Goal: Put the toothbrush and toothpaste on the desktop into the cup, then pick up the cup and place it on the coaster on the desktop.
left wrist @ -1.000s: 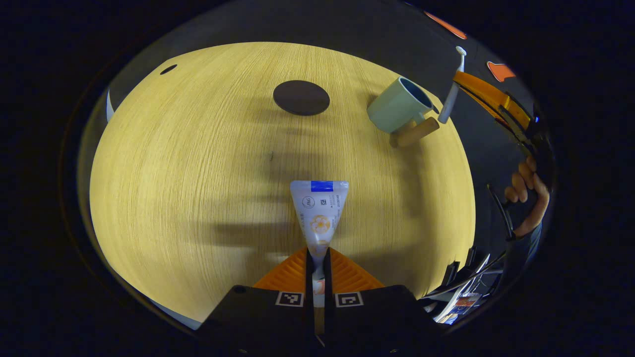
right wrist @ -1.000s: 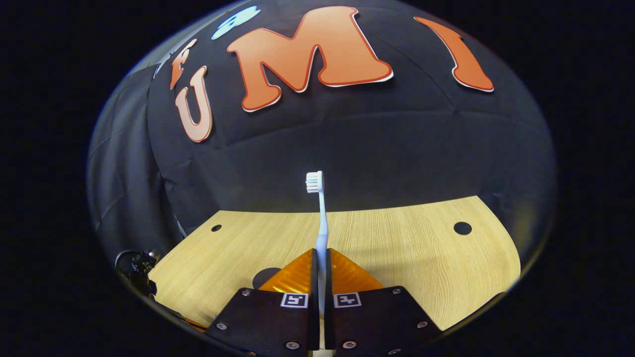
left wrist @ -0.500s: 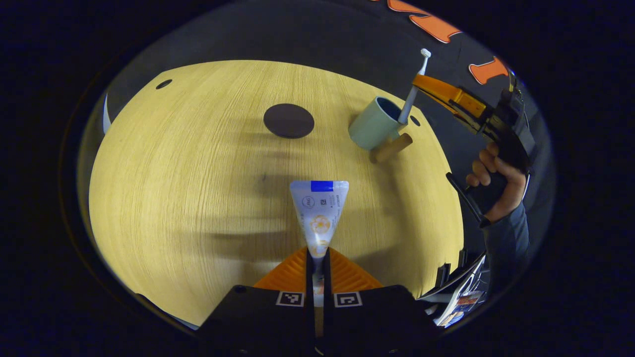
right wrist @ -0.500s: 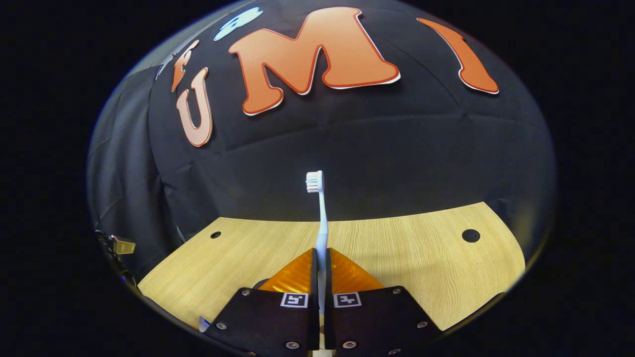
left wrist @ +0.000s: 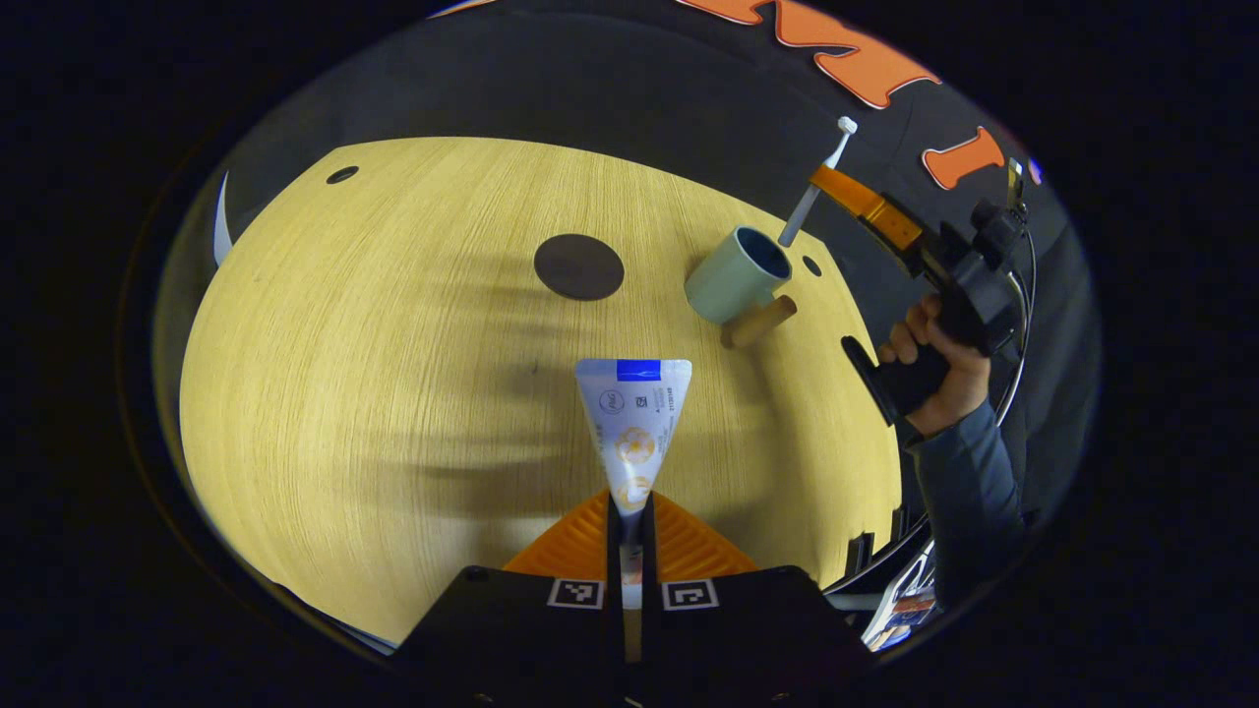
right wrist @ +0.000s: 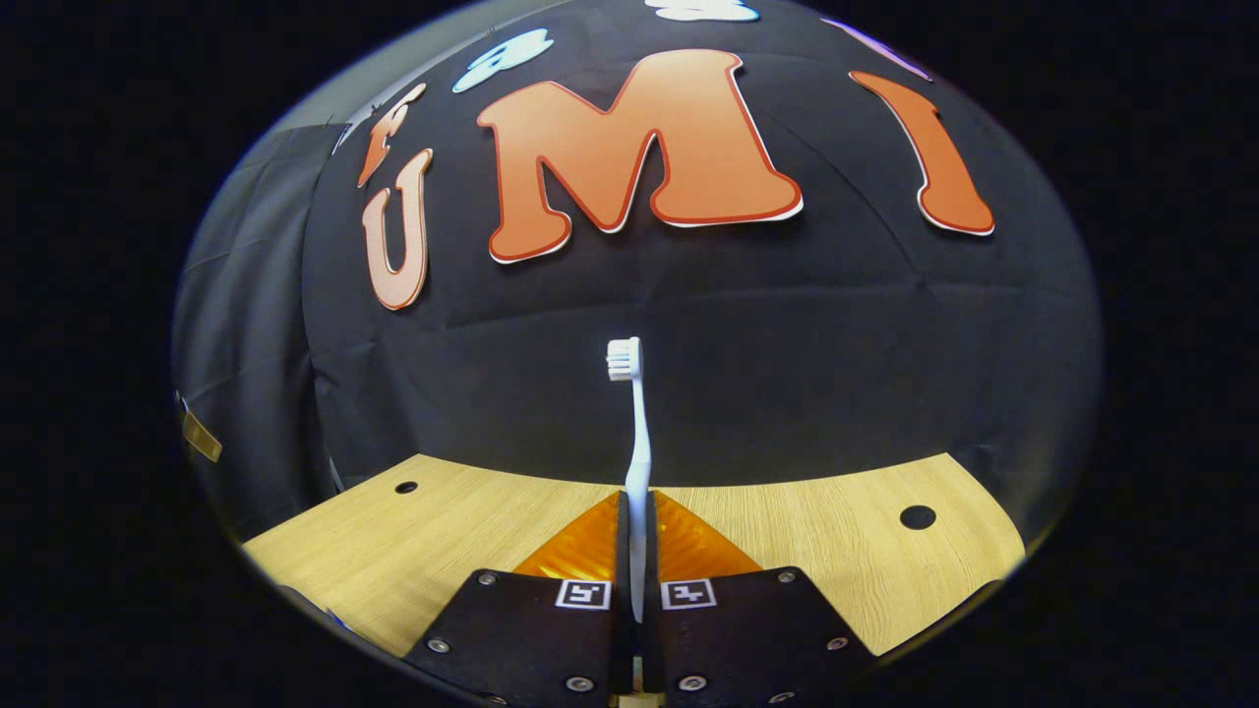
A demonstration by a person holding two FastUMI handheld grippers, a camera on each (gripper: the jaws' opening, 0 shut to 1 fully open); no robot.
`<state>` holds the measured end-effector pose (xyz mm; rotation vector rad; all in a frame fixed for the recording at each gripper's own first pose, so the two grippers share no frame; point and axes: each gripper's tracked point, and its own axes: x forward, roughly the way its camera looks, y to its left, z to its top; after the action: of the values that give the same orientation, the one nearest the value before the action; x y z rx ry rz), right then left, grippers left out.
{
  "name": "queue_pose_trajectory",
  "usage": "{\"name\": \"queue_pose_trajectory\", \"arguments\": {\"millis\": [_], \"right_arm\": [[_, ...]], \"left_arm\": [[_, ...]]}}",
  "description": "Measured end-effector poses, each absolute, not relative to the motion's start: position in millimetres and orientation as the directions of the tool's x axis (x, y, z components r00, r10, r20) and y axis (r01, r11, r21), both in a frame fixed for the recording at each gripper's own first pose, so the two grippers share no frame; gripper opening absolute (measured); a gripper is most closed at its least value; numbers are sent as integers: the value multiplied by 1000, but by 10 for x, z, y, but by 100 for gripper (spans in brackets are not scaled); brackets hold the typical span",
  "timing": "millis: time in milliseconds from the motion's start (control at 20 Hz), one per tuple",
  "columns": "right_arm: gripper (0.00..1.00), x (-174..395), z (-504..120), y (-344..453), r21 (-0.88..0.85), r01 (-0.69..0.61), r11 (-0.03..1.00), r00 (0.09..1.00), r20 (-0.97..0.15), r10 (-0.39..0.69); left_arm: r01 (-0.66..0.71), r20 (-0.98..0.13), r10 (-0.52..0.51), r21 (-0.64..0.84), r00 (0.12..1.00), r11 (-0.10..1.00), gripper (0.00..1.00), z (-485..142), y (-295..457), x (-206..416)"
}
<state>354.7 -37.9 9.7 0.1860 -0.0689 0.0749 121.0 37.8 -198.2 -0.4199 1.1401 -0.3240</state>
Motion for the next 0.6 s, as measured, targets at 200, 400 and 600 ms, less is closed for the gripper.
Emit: {"name": "queue_pose_trajectory", "arguments": {"millis": [200,400,600], "right_arm": [[5,3573,-37,-385,163,-76,984,994,96,61],[5,3550,-175,-409,154,-69,986,992,114,52],[5,3584,-264,-416,131,-56,990,990,136,38]], "left_arm": [[48,-784,-450,-478,427,877,7,-1583,599,1314],[82,-763,-442,-461,472,883,7,-1306,631,1508],[104,-754,-435,-445,492,889,7,-1106,593,1578]]}}
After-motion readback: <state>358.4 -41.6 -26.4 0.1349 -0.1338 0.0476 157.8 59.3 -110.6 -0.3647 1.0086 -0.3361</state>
